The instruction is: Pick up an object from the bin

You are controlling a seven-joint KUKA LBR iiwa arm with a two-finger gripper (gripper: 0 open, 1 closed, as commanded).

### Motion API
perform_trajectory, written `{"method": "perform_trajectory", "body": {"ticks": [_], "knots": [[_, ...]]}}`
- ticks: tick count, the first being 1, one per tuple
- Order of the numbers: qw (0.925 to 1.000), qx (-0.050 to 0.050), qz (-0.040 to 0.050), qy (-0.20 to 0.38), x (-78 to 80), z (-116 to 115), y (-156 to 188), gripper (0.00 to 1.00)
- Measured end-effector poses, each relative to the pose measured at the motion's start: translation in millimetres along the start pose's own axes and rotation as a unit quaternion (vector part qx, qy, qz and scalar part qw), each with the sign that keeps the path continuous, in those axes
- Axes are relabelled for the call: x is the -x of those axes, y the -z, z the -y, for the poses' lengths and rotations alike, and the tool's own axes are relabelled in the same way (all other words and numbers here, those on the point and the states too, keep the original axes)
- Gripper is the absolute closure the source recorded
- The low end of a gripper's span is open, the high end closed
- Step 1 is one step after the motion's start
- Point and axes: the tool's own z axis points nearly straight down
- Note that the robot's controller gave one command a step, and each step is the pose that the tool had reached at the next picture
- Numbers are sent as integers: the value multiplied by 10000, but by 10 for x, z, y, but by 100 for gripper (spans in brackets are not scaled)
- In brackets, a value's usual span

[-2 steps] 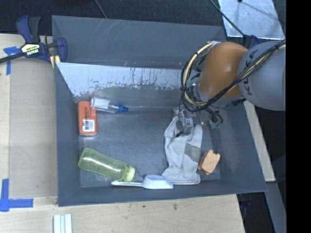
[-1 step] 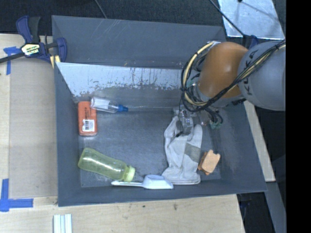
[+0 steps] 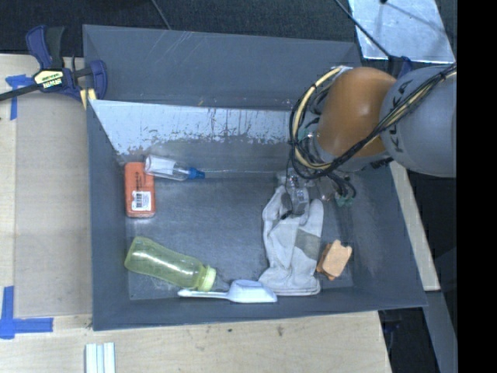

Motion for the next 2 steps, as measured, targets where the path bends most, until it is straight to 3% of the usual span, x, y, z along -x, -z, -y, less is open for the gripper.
{"method": "perform_trajectory", "body": {"ticks": [2], "knots": [[10000,0,0,0,0,0,0,100]]}}
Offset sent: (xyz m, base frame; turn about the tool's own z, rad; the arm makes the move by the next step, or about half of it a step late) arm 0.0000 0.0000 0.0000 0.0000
